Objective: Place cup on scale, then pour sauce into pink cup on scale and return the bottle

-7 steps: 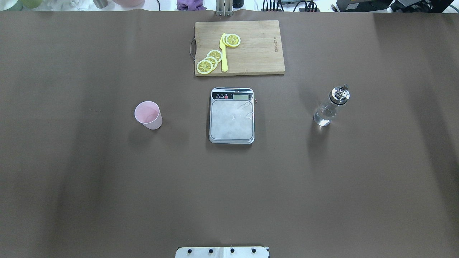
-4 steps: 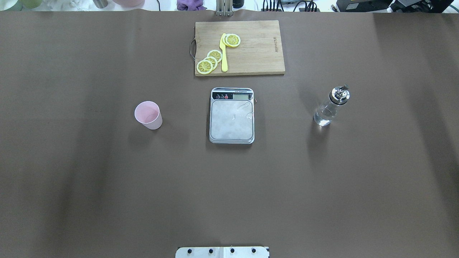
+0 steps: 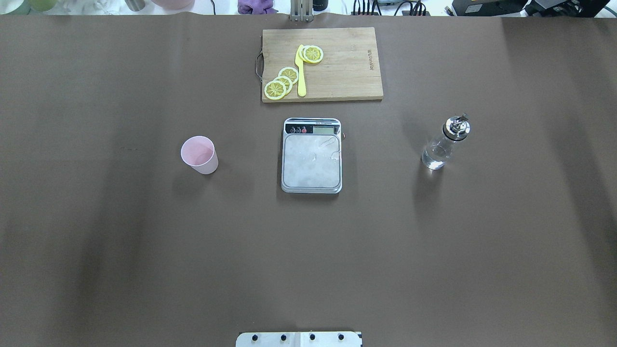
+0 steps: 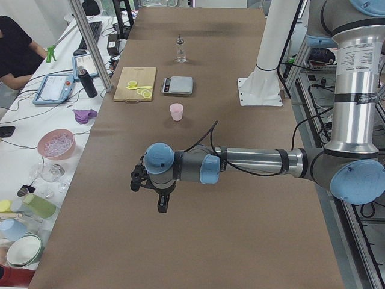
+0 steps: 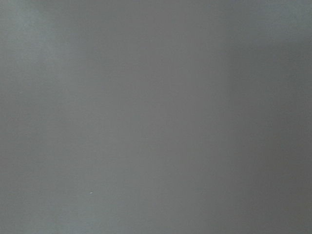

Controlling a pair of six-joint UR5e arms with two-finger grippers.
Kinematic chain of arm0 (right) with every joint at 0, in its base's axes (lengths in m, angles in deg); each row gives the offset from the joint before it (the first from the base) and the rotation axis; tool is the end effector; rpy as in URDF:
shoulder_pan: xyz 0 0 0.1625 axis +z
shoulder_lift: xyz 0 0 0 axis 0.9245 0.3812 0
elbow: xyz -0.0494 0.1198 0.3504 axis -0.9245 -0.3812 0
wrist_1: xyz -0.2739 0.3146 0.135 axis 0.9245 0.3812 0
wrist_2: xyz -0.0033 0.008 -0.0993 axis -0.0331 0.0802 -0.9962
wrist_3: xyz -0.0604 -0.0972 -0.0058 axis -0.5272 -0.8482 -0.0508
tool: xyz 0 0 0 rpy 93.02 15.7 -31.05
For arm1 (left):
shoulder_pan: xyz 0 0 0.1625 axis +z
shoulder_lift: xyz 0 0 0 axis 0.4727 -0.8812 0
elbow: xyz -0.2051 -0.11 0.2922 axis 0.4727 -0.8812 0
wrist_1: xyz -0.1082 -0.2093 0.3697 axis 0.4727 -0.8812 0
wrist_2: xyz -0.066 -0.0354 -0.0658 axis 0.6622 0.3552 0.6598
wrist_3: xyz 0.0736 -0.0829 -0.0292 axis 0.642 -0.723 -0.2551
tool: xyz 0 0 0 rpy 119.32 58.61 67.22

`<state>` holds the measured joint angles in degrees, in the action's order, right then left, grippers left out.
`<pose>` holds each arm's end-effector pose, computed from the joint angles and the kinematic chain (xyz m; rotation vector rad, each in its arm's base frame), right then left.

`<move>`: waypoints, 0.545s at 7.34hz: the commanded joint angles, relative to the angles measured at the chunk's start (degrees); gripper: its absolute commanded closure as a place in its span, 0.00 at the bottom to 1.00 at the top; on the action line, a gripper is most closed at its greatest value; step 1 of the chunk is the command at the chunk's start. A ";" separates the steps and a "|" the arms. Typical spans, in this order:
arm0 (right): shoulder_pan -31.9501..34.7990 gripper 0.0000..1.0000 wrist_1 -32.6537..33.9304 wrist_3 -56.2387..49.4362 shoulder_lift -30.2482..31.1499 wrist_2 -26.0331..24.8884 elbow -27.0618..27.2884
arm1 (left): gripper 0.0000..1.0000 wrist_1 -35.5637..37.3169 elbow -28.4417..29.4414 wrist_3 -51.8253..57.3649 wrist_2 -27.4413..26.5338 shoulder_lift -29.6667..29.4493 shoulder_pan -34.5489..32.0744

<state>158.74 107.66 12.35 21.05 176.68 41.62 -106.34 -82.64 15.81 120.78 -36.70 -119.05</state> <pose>0.0546 -0.5086 0.5995 -0.0300 -0.8877 0.0456 -0.0522 -0.5097 0.5890 0.0842 0.8820 0.0332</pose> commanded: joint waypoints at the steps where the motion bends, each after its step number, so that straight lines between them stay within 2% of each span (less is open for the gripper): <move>1: 0.00 0.00 0.00 -0.05 -0.05 0.74 0.26 | 0.01 0.05 0.29 -0.18 0.44 -0.44 0.05; 4: 0.00 0.00 0.00 -0.14 -0.14 0.65 0.26 | 0.01 -2.57 -0.06 0.35 -0.26 0.35 0.05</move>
<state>158.73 107.66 12.28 20.92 177.33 41.87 -107.66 -82.79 16.26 120.72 -36.78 -119.00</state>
